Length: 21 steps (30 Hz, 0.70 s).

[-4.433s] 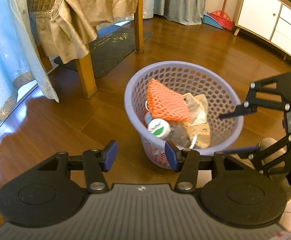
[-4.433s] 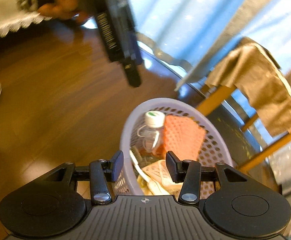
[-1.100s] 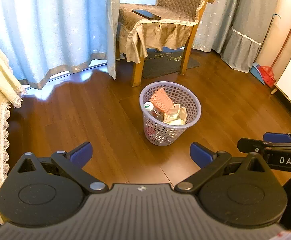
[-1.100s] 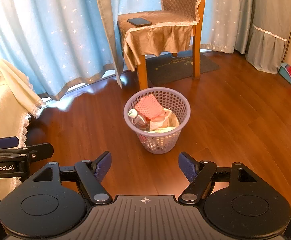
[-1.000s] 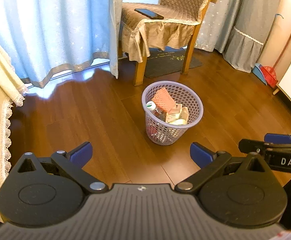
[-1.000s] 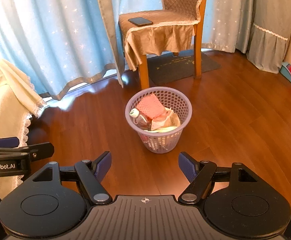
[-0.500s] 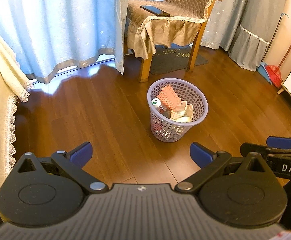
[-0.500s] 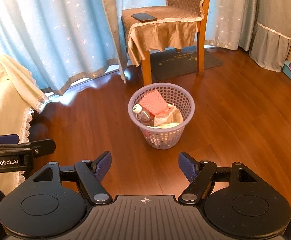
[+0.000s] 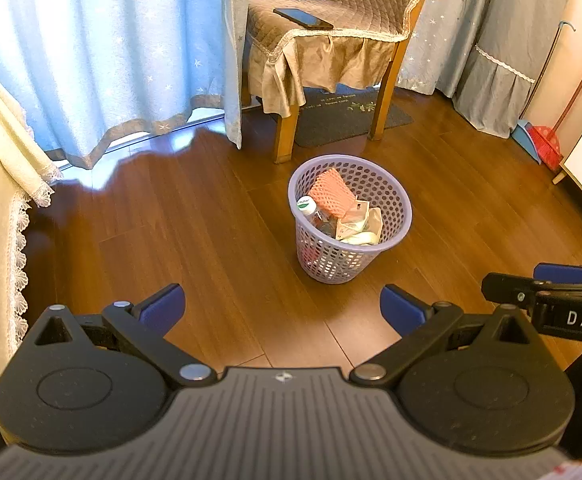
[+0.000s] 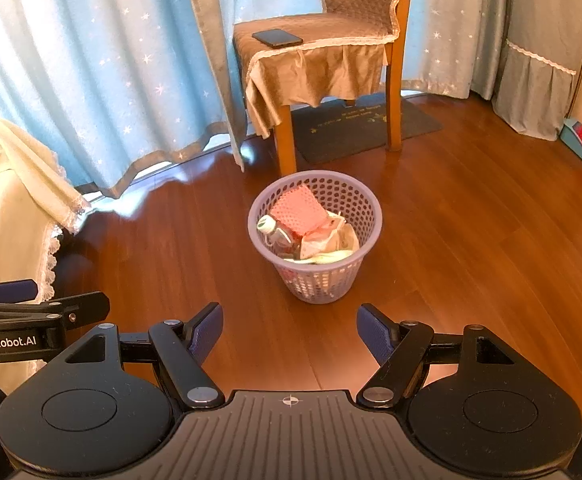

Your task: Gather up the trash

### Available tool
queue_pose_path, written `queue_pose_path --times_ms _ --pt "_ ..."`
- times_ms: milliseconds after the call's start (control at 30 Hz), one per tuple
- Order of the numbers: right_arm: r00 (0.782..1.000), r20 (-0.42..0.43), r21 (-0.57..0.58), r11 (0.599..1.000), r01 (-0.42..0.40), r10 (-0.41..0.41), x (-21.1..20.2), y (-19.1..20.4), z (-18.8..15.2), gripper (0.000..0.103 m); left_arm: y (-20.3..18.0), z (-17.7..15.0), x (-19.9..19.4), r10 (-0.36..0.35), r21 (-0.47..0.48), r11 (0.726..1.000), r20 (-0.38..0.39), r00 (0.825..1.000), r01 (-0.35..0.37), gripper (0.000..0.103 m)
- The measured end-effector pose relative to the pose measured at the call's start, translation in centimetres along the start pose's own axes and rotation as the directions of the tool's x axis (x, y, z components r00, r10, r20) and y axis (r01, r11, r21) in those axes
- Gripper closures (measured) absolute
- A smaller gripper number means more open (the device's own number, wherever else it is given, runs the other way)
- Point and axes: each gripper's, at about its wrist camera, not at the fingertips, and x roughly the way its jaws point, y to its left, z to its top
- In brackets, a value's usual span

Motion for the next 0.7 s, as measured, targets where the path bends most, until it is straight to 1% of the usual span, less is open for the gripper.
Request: queue_pose_path --times_ms 267,700 --pt "1.000 -0.013 0.006 1.000 0.000 0.000 0.6 -0.2 0.0 0.032 -0.1 0.1 0.7 0.008 -0.003 1.000 -0.006 1.000 -0.008 0.001" --pt "1.000 -0.012 0.008 1.000 0.003 -0.003 0.8 -0.4 0.3 0.032 -0.1 0.3 1.2 0.010 -0.001 1.000 -0.009 1.000 -0.010 0.001"
